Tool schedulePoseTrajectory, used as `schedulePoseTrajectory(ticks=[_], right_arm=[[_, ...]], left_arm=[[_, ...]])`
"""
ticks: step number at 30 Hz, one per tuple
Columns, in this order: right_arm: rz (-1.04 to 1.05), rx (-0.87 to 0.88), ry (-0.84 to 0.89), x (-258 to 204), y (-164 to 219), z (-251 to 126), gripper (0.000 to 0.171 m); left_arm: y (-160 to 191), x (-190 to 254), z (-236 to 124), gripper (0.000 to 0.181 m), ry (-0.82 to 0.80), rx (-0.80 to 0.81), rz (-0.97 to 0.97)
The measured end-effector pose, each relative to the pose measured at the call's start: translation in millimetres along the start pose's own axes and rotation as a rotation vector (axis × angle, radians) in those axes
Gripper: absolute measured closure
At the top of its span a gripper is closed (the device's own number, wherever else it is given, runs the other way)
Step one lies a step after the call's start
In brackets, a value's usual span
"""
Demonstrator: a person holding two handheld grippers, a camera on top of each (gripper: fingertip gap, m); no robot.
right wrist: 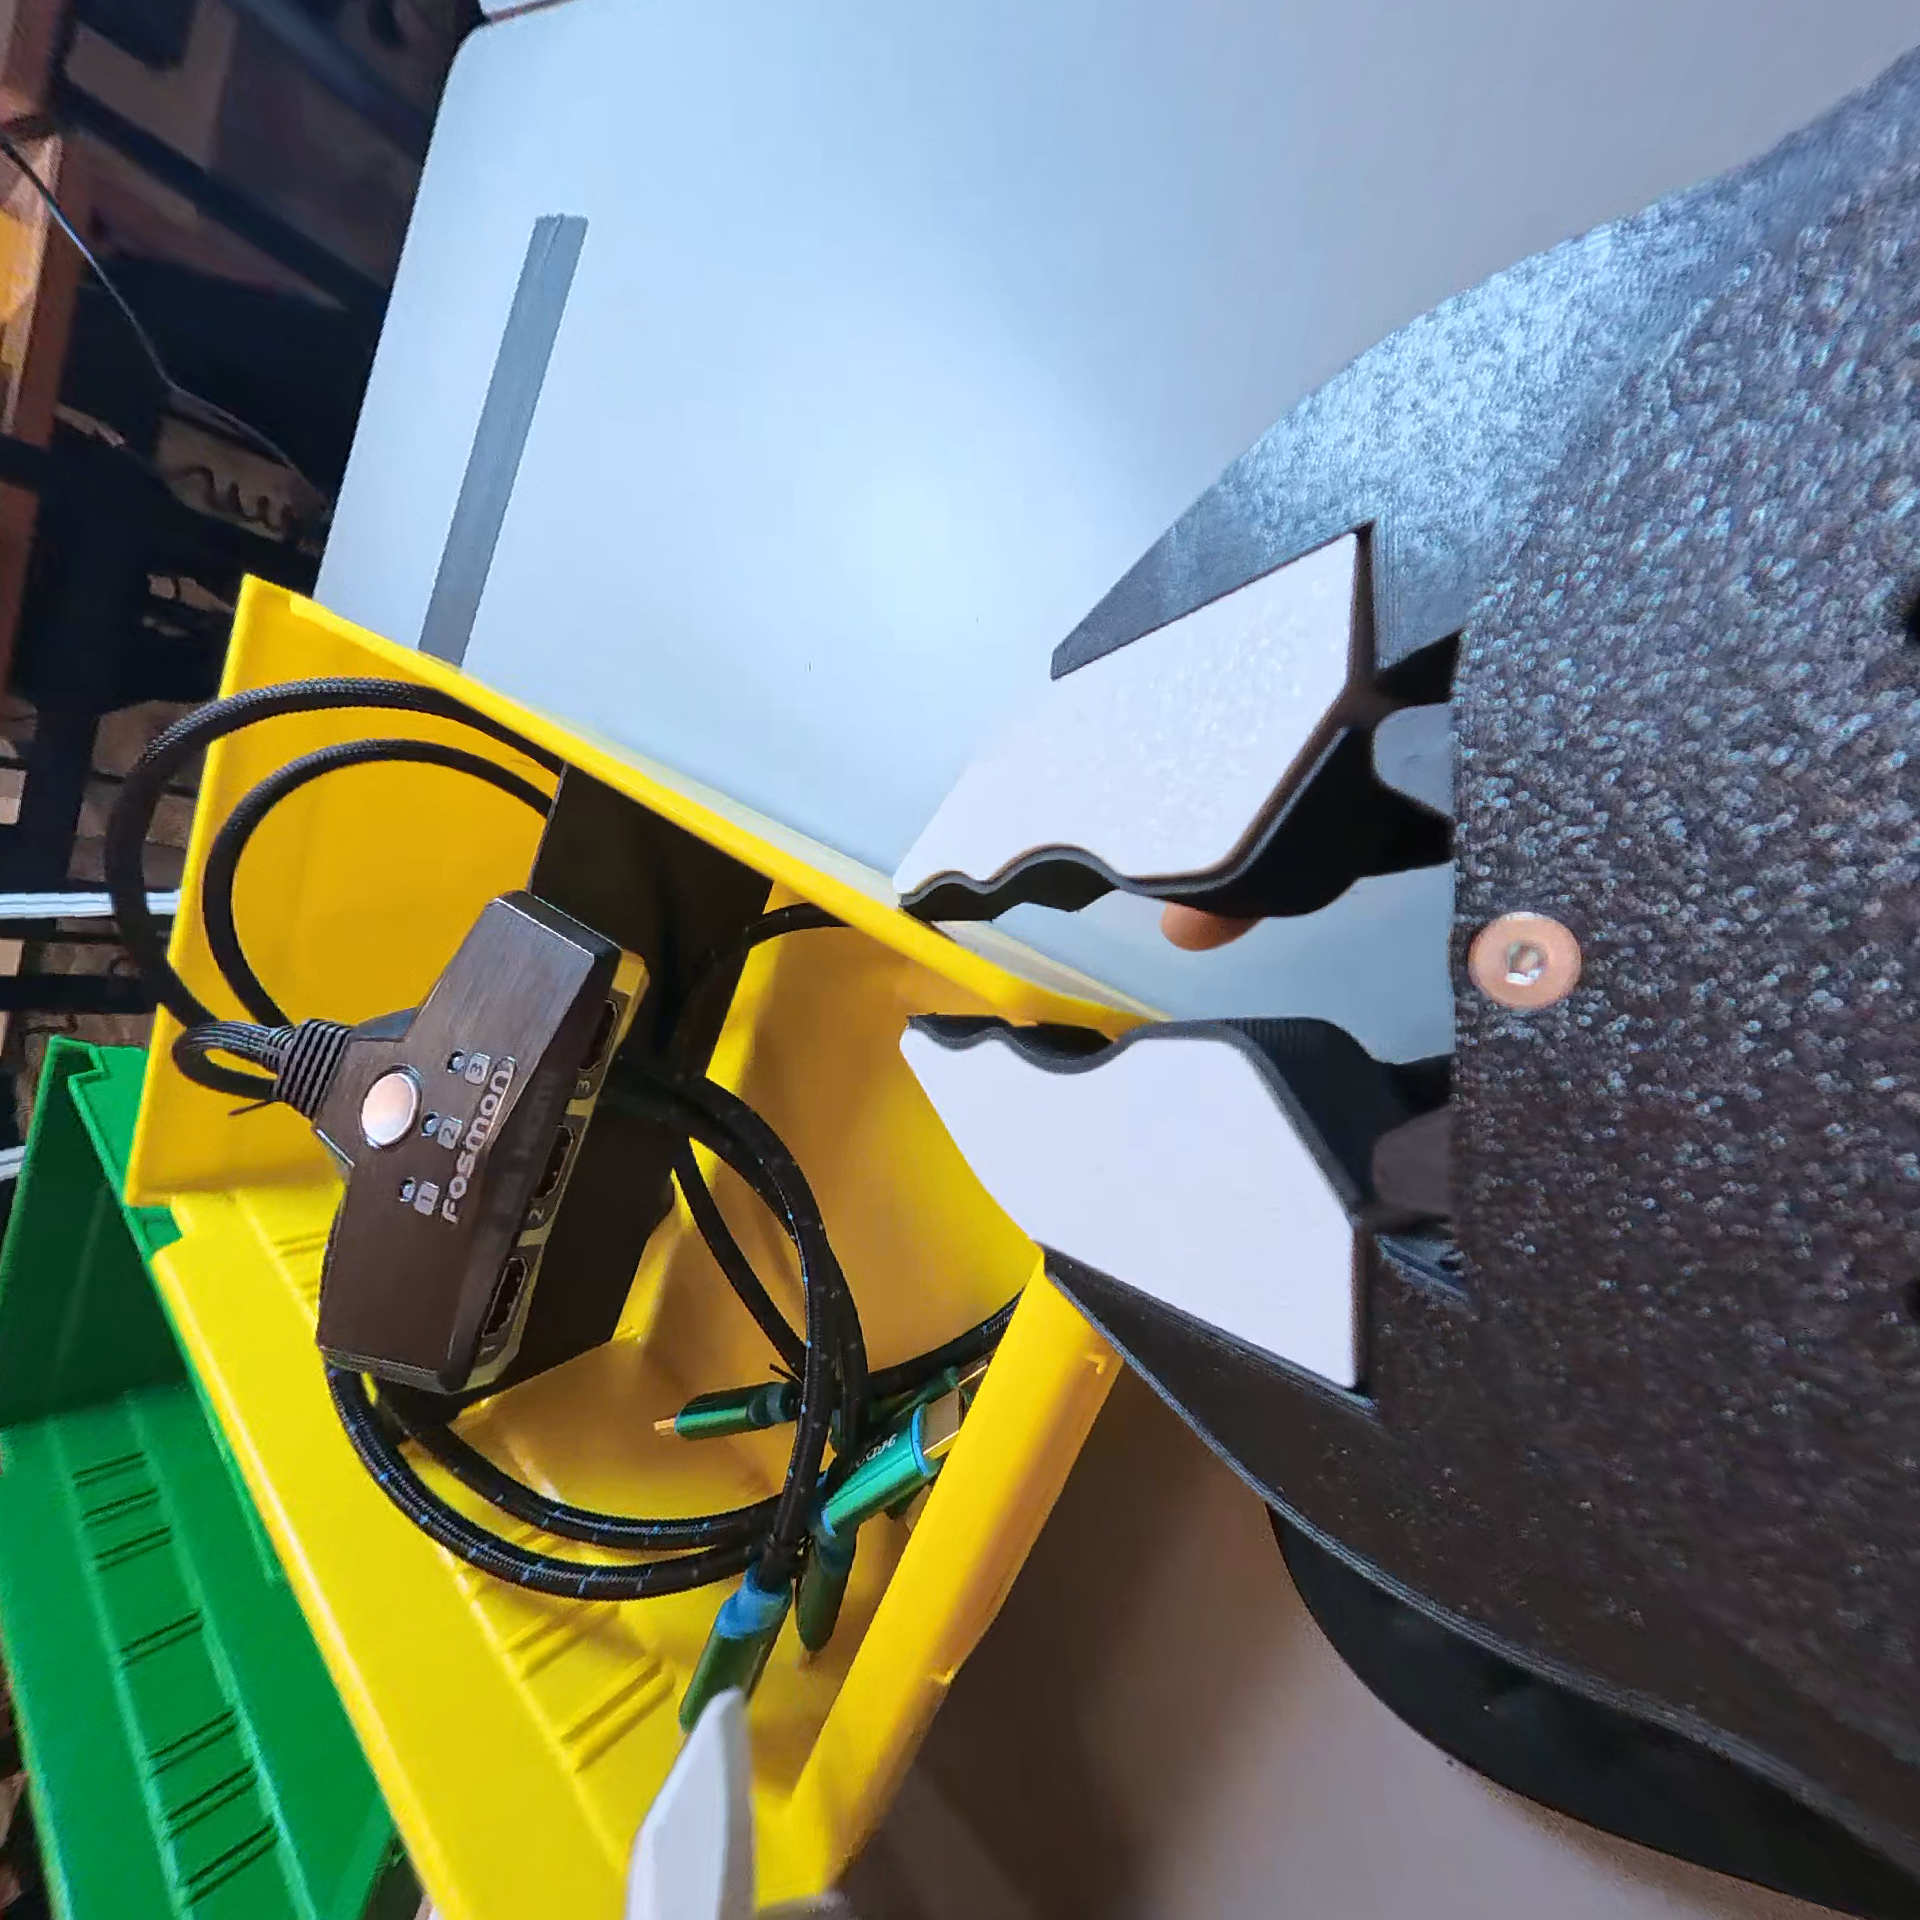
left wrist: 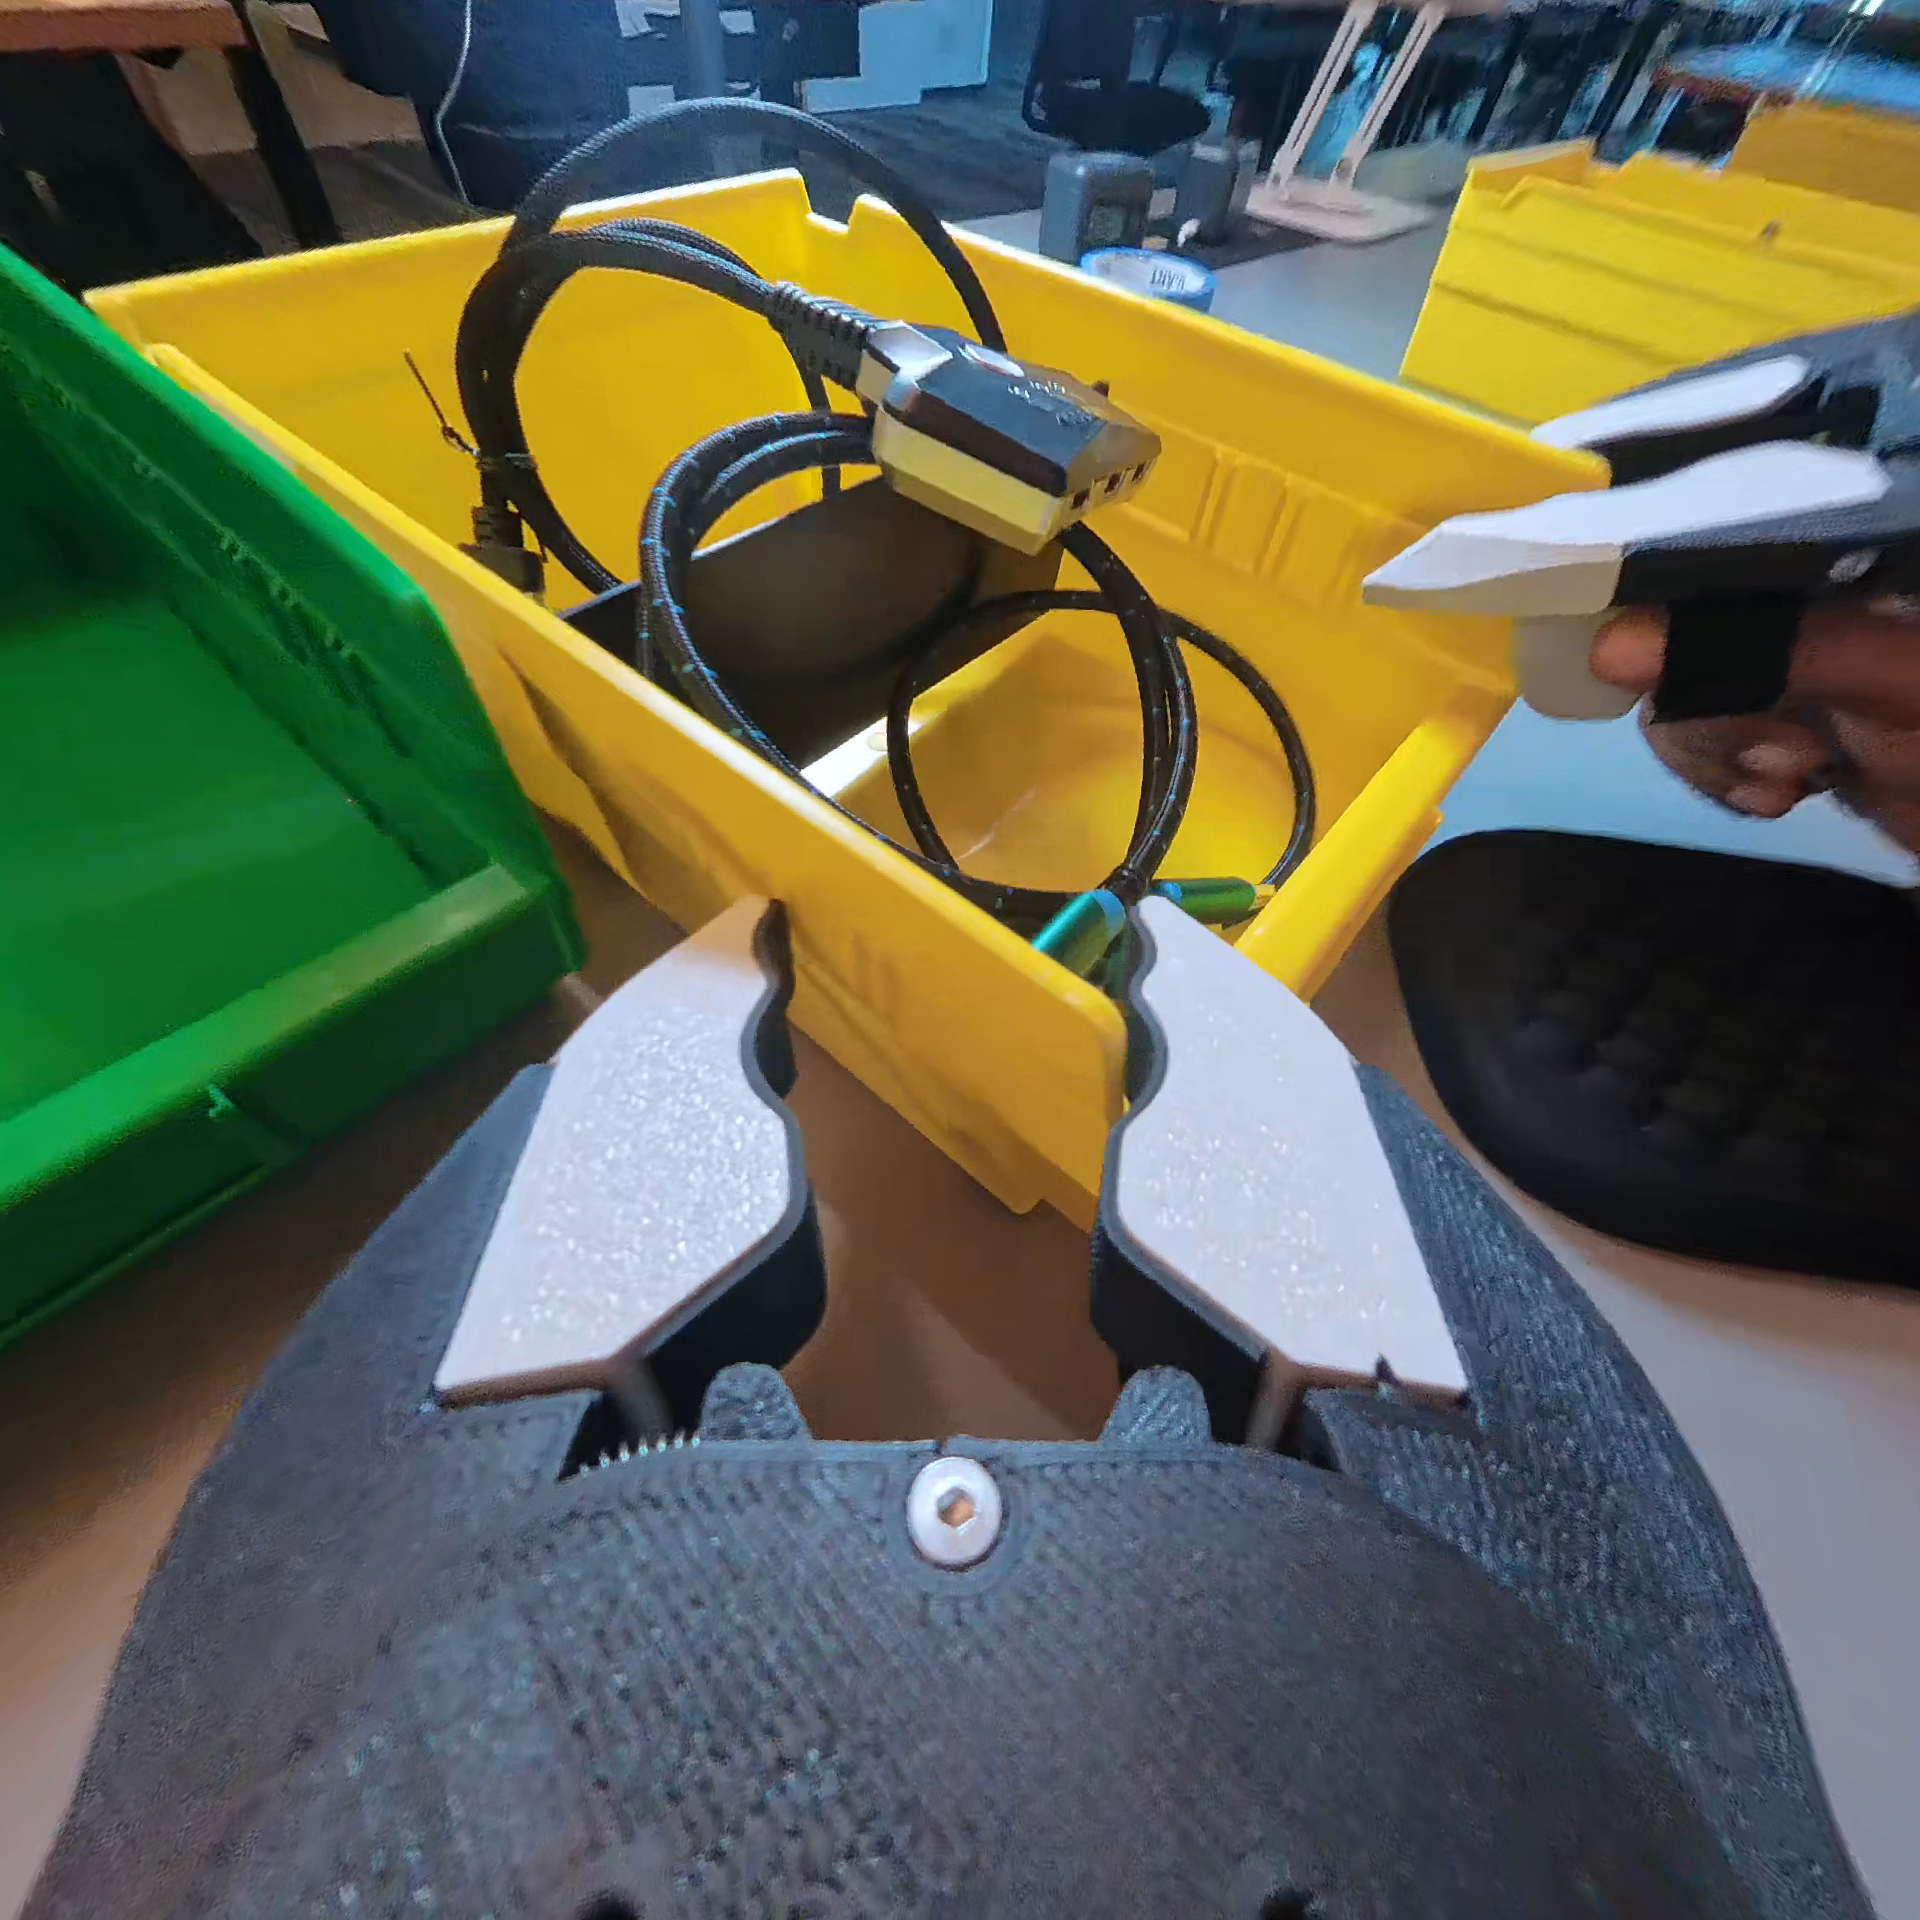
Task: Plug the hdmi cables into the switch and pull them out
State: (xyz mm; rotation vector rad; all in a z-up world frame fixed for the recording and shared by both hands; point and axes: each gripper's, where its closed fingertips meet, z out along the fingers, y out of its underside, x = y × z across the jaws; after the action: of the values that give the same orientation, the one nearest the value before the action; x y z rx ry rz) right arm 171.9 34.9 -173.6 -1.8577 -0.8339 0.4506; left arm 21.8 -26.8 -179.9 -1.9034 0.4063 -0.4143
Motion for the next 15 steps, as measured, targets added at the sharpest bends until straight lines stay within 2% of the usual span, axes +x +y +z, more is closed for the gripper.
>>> schedulePoseTrajectory(ticks=[8,12,15], right_arm=[[-0.105,0.052,0.12,-26.2,-6.5,-35.4,0.15],[-0.163,0.141,0.163,-34.8,-37.7,-61.1,0.15],[-0.198,0.24,0.164,-48.7,-71.2,-77.5,0.151]], left_arm=[[-8.4,1.5,-20.2,0.138,0.0,0.076,0.003],[-35.7,7.5,-40.2,0.142,-0.025,0.19,0.034],[-64.0,9.1,-69.0,0.143,-0.068,0.278,0.087]])
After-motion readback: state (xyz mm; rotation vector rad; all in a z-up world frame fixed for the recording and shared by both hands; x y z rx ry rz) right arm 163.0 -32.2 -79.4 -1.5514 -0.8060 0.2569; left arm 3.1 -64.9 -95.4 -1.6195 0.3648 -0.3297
